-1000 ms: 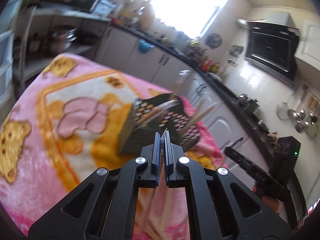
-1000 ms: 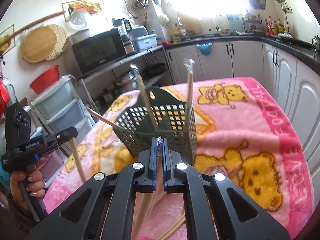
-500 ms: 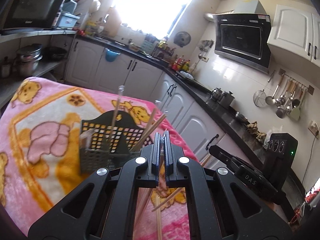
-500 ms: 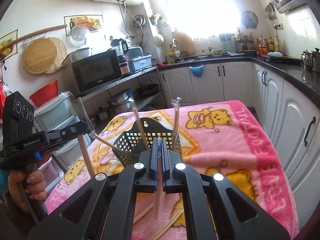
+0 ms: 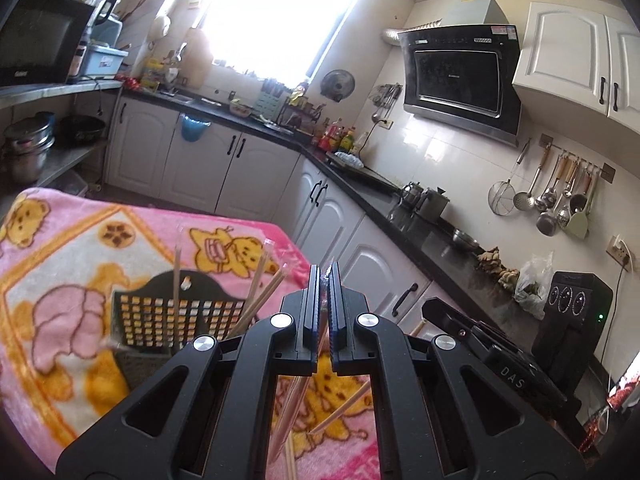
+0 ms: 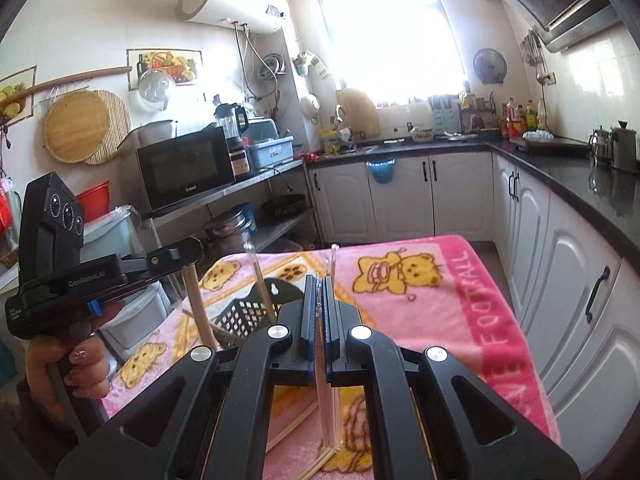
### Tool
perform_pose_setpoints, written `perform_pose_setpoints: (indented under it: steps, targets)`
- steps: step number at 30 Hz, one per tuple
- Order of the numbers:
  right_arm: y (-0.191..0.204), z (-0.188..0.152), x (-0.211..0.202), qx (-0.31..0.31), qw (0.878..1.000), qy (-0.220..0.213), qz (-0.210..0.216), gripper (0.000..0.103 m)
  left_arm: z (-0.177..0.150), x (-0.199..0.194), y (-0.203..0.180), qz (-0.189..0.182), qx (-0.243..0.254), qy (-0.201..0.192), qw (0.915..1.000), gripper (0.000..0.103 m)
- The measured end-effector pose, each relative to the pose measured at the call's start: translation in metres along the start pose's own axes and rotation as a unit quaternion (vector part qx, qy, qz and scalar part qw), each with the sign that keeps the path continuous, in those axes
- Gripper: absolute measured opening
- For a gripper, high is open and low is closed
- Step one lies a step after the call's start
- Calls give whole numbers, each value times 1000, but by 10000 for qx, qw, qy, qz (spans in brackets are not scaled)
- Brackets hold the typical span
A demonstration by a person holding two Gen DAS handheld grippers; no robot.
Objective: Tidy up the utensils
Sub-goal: 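Lift both held chopsticks and carry them above the green caddy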
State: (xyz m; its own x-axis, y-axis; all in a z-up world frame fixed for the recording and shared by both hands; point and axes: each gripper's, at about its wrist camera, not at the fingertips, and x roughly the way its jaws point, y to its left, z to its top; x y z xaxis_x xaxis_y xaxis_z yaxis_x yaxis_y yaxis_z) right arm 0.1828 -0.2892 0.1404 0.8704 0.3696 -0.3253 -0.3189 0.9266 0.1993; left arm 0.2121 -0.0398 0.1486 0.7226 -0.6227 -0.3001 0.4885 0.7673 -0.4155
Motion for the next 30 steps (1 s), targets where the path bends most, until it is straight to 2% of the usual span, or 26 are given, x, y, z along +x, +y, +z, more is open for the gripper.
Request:
perform_pose_setpoints:
  steps: [7, 16, 22, 30]
  targets:
    - [3, 20, 0, -75, 9998, -197, 48, 3, 22, 3, -6, -31, 43, -182, 9998, 1]
    - [12, 46, 12, -168, 9988, -410, 213, 3, 52, -3, 2, 156, 60, -512, 9986, 1]
    - [21, 64, 24, -243, 9979, -483, 351, 3, 73, -6, 9, 375, 56, -796, 9961, 1]
    - [29, 87, 48, -261, 9969, -553, 504, 3, 85, 2, 26, 875, 28, -1113, 9899, 1]
